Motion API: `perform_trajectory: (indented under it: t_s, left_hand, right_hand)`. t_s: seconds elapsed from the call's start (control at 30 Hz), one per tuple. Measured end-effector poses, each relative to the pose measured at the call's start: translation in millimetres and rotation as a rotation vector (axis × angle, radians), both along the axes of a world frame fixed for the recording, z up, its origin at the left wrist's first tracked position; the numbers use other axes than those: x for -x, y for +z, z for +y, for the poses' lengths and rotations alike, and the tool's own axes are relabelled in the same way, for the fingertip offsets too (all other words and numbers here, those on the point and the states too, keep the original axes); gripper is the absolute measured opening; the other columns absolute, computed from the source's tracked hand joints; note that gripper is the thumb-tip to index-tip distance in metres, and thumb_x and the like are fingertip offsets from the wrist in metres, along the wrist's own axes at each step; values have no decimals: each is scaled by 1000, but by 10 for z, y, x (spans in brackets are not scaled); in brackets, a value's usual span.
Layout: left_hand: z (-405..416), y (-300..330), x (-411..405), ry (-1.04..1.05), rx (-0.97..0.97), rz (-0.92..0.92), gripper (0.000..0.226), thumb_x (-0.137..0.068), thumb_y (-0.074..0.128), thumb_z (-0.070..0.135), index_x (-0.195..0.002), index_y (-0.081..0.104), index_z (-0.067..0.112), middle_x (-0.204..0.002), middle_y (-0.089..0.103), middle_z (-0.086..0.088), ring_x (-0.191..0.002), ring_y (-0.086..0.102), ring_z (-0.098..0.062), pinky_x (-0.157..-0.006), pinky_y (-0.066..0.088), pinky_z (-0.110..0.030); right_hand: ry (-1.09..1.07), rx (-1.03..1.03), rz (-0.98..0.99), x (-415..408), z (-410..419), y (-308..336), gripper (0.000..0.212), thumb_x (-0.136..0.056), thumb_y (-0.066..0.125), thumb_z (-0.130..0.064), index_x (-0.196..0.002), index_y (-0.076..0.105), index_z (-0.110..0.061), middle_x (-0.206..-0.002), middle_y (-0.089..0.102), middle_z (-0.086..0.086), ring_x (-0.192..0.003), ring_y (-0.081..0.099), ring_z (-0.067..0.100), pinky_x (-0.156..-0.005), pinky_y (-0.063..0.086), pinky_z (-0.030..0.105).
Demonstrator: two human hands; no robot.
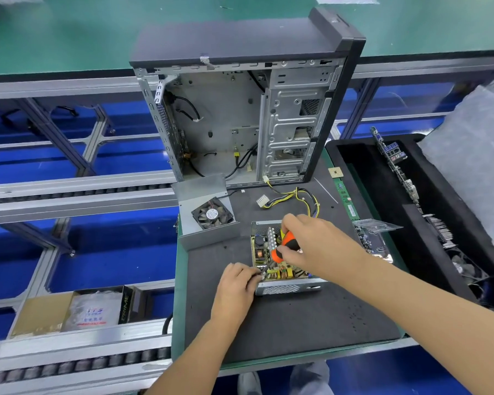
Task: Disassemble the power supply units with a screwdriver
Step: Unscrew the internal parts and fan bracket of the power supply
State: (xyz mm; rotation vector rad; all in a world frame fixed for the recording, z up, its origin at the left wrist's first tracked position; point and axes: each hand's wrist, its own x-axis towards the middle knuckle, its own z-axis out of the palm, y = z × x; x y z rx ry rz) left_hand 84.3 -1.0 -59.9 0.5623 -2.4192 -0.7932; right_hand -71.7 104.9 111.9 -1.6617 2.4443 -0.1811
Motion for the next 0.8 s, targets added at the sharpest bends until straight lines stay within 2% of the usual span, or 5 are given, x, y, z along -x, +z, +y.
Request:
perform_trajectory:
  t_s: [0.33, 0.47, 0.63, 0.7, 0.8]
  left_hand:
    - [36, 6, -35, 13, -42, -85, 17, -72, 83, -8, -87, 76, -1, -78, 68, -10, -69, 66, -26, -72, 52, -33]
    - [8, 26, -31, -22, -38, -103, 18, -73, 80, -11, -88, 77, -3, -78, 70, -11, -70, 67, -28, -72, 53, -33]
    - [-10, 42, -41, -47, -21, -139, 15, -81, 72, -9, -95, 77, -4, -82, 70, -14, -76, 67, -33, -74, 58, -40]
    - [-15, 46, -39, -44, -21, -154, 15, -82, 72, -8, -96, 77, -4, -83, 69, -15, -78, 66, -33, -76, 57, -39]
    - [-16, 55, -46, -58, -20, -162, 16, -78, 74, -10, -93, 76, -3, -82, 69, -14, -76, 66, -32, -78, 49, -30]
  right_hand:
    - [95, 18, 66, -74, -33, 27, 30, -94, 52, -43, -94, 32, -20, -84, 43, -1, -79, 49, 24, -61, 47, 36]
    - [138, 32, 88, -138, -44, 40, 23, -91, 55, -35, -95, 38, -20, -85, 42, -2, -79, 46, 22, -57, 46, 35]
    - [231, -11, 76, -191, -123, 69, 20, -92, 54, -27, -107, 48, -15, -91, 40, -1, -80, 36, 19, -70, 48, 38]
    - [274, -26, 89, -214, -179, 82, 22, -92, 54, -26, -109, 46, -15, -96, 45, 1, -84, 41, 20, -73, 45, 36]
    - [300, -29, 127, -285, -229, 91, 25, -93, 55, -26, -112, 45, -15, -104, 49, 2, -94, 49, 23, -67, 31, 30]
